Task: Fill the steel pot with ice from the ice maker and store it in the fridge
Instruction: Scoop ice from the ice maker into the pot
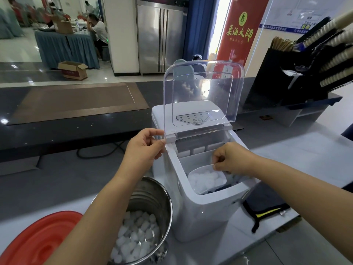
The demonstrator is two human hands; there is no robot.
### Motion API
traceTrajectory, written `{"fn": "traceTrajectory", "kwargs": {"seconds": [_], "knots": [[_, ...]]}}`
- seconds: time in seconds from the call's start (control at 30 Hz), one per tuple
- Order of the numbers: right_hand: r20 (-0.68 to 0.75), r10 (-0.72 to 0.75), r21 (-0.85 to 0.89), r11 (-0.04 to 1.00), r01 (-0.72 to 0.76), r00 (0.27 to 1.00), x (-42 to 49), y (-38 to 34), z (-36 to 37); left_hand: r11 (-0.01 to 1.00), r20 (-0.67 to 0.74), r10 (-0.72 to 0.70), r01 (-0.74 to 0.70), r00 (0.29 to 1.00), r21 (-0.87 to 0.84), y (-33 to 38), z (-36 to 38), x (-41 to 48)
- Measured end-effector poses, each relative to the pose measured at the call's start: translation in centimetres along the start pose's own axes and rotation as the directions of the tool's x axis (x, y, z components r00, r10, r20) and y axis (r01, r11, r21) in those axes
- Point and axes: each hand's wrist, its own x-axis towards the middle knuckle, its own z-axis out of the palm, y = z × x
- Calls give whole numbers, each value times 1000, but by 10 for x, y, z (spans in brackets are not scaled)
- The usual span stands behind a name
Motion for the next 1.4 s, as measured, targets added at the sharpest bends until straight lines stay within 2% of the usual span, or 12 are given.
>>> {"fn": "traceTrajectory", "kwargs": {"seconds": [0.6,0.9,1.07,1.4], "knots": [[-72,155,189,972,-139,985,-23,-13,-18,1000,11,4,-5,1000,23,6,-9,-13],[-125,138,306,947,-94,982,-43,-50,-34,1000,-16,-9,9,1000,-13,4,-28,-23],[-104,99,353,934,-56,990,-55,-83,-29,999,-37,-3,2,999,-35,7,-48,-28],[-45,88,332,941,-68,995,-70,-145,11,999,-71,53,-52,996,11,10,-91,-46]]}}
